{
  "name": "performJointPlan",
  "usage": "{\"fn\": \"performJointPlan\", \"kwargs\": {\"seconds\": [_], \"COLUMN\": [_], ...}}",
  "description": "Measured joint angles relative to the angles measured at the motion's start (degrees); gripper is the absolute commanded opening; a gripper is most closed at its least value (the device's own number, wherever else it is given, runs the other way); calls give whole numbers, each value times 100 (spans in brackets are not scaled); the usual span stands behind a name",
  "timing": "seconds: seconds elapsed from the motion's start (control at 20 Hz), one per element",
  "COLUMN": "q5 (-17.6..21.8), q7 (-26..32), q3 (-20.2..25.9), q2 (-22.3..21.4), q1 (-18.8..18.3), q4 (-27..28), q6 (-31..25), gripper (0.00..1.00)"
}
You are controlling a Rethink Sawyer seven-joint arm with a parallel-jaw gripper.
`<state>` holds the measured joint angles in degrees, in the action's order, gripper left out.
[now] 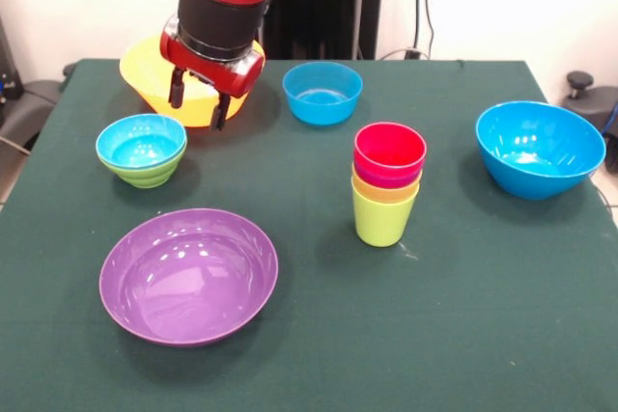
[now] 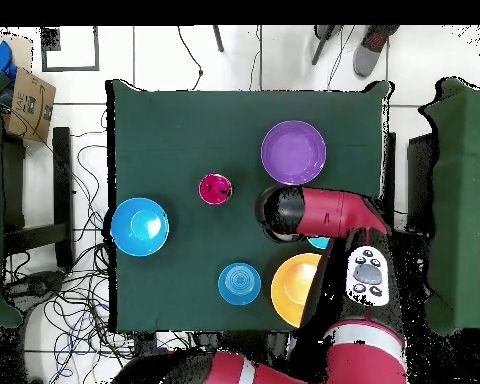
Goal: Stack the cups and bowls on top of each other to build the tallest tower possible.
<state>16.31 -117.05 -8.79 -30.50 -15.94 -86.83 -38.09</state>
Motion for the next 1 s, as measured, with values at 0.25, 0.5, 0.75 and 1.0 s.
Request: {"fn": "performJointPlan", "kwargs": {"seconds": [0.25,0.5,0.75,1.0], "q5": [-11,-17,-15,-14], "q7": [0,0,0,0], "q3": [0,-2,-2,-1], "q2": [-75,-140,-117,-28], "q1": [60,143,133,49], "q4": [-132,-203,-202,-202], "q6": [-40,-52,-52,-52], "gripper": [100,100,100,100]}}
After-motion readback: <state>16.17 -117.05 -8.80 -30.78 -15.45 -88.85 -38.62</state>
